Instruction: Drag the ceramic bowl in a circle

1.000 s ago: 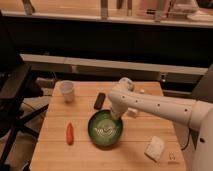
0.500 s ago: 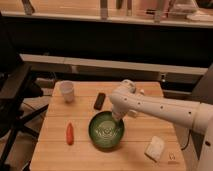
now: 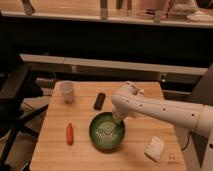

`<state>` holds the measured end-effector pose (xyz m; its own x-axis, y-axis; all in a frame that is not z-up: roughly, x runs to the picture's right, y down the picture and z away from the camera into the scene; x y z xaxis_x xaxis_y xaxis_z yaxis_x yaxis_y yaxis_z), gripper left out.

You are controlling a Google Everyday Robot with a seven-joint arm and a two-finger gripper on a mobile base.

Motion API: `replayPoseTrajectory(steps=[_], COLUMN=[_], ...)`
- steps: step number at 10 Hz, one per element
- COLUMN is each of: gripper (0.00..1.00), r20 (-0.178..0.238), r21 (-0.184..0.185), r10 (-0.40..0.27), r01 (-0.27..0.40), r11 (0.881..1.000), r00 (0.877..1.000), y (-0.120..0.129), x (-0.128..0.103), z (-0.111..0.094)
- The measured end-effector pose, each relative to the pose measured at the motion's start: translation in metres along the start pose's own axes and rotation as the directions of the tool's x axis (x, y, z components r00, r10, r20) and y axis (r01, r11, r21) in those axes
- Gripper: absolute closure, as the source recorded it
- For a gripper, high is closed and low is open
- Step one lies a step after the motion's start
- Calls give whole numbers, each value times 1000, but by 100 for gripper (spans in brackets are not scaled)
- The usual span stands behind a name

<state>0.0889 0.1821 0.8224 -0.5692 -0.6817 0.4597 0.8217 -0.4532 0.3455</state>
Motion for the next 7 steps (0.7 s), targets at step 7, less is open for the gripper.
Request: replayPoseTrajectory(steps=[7], gripper=[94], r20=[-3], r21=[-1], r10=[-7], r01=[7], r11=[1000], r00=[1000], y=[7], x=[6], z=[2])
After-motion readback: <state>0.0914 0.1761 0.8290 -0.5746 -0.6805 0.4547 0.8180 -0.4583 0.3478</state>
